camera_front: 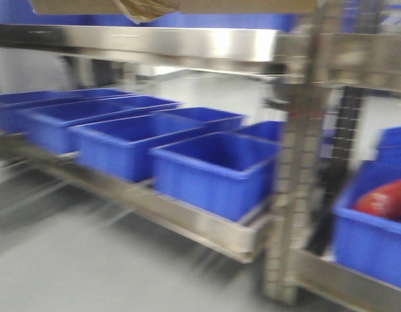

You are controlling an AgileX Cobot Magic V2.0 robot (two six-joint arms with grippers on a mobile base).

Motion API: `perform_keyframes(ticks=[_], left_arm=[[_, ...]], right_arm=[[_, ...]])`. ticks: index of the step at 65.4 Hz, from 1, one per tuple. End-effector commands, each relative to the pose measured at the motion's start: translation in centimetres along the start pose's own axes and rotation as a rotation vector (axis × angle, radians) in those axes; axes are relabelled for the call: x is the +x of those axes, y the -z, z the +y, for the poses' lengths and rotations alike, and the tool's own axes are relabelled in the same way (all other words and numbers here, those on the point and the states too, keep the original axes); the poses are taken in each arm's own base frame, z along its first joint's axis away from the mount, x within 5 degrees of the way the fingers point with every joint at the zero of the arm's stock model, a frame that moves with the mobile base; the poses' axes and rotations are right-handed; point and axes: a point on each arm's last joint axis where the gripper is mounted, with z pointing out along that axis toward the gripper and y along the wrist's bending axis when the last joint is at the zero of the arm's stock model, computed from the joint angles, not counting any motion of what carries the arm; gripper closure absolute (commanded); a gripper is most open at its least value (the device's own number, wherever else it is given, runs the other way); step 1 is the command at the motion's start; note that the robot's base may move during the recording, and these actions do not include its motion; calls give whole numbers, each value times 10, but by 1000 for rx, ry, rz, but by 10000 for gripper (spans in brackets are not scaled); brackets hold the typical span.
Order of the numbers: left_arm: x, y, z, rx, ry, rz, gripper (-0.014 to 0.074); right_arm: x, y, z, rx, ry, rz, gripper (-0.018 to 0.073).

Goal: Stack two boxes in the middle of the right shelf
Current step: 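Turn the base toward the steel shelf with blue bins, then drive up to the shelf, holding the boxes above the middle level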

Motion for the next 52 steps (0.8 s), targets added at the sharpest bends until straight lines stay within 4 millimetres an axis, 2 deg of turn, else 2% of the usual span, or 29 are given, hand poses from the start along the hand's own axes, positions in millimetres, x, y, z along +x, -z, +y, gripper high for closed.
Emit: perform_keyframes(ticks=[1,52], left_arm=[[-7,7,4,-12,-1,-48,707],[-7,7,4,-12,-1,-48,707]], right_arm=[[-13,11,-5,10,19,-98,715],[-13,11,-5,10,19,-98,715]])
